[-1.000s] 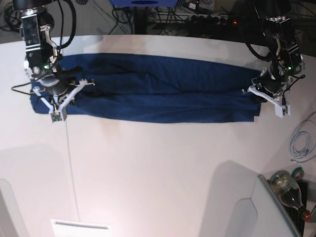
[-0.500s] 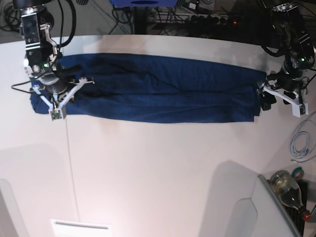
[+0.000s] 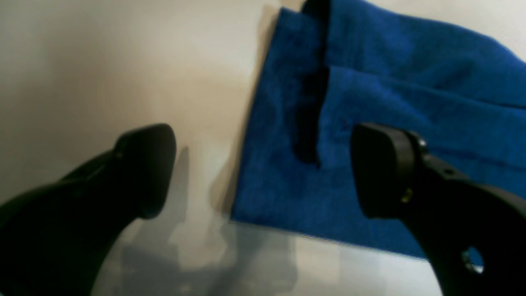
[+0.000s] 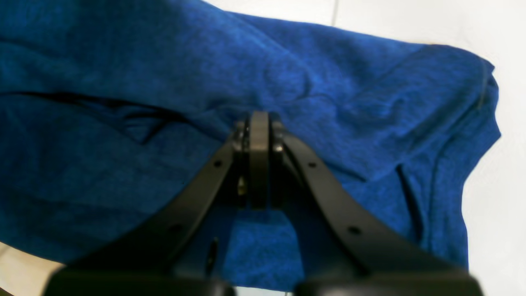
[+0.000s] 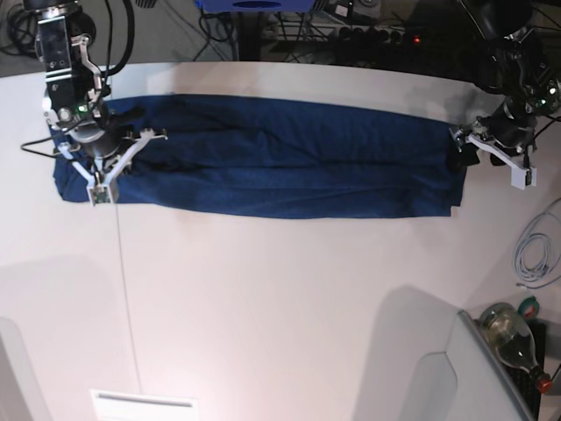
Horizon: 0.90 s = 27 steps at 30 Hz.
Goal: Layout the t-shirt on the table in an organized manner, then fold the t-shirt properly
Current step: 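Grasp the strip end with the left gripper and lift it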
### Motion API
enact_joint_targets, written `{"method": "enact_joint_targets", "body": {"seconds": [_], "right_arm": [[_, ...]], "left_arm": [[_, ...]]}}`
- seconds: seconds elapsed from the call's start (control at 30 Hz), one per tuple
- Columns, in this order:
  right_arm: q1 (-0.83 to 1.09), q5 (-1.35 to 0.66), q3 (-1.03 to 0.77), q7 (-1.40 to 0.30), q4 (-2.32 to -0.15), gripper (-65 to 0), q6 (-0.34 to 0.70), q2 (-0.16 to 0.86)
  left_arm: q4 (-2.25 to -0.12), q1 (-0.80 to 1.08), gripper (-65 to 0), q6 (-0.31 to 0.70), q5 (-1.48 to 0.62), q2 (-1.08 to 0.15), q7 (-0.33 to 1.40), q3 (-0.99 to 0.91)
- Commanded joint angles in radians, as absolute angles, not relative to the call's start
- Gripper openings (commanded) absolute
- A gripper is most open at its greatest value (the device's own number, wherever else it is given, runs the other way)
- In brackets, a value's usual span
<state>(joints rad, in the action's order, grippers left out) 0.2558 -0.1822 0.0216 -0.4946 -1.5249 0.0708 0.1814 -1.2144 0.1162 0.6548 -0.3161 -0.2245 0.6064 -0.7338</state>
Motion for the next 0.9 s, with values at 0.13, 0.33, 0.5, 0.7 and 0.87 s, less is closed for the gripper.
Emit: {"method": "enact_joint_targets", "body": {"seconds": [0.13, 0.33, 0.5, 0.7, 0.87], "right_arm": [[0.248, -0.185, 0.021, -0.475, -1.544, -64.4, 0.071, 0.186], [0.259, -0.185, 0.022, -0.475, -1.544, -64.4, 0.071, 0.186], [0.272, -0.185, 0.018, -0.475, -1.566, -64.4, 0.071, 0.186], [0.278, -0.185, 0.016, -0.475, -1.598, -64.4, 0.071, 0.186], [0.286, -0.185, 0.016, -0.475, -1.598, -64.4, 0.07, 0.186]], "left_arm": [[-1.121, 0.087, 0.0, 0.657, -0.329, -0.248, 0.544, -0.684], [-1.024, 0.071, 0.0, 0.653, -0.331, -0.259, 0.473, -0.599], [-0.946, 0.065, -9.7, 0.656, -0.331, -0.259, 0.452, -0.599], [-0.829, -0.002, -52.8, 0.657, -0.335, -0.265, 0.449, -0.513], [-0.825, -0.028, -65.0, 0.654, -0.331, -0.282, 0.386, -0.512]]}}
